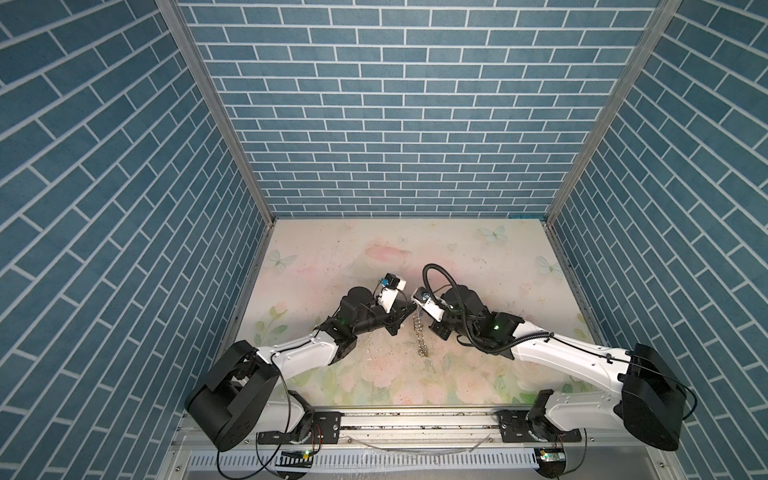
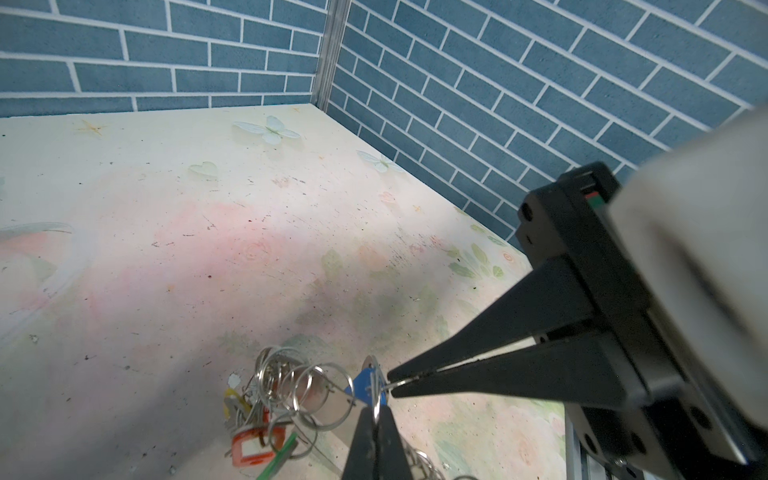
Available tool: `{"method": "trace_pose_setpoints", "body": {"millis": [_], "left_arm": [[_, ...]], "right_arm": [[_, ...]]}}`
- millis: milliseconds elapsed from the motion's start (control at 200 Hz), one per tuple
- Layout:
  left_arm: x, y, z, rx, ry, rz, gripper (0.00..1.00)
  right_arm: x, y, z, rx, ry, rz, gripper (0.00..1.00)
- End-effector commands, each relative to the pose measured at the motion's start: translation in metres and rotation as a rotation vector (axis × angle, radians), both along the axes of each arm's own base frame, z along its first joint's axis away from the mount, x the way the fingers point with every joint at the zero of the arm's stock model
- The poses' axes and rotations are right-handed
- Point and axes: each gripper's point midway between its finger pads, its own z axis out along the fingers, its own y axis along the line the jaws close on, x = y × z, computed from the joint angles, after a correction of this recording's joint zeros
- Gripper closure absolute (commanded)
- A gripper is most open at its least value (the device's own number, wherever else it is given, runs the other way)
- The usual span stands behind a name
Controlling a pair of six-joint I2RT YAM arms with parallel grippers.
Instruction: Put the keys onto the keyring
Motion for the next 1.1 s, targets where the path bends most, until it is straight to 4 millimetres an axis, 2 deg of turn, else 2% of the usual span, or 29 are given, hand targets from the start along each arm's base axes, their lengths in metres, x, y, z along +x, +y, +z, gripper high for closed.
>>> {"method": "trace_pose_setpoints", "body": {"millis": [0,1095], "left_arm": [[0.001,-0.005,0.008,-0.008,-0.010,-0.007,1.00],[-0.001,-0.008,0.000,0.060,-0.014,-0.026,1.00]], "right_arm": [[0.008,0.003,0.015,0.011,-0.050,-0.019,1.00],[-0.001,0.010,0.028,0.042,-0.076,0.023,1.00]]}}
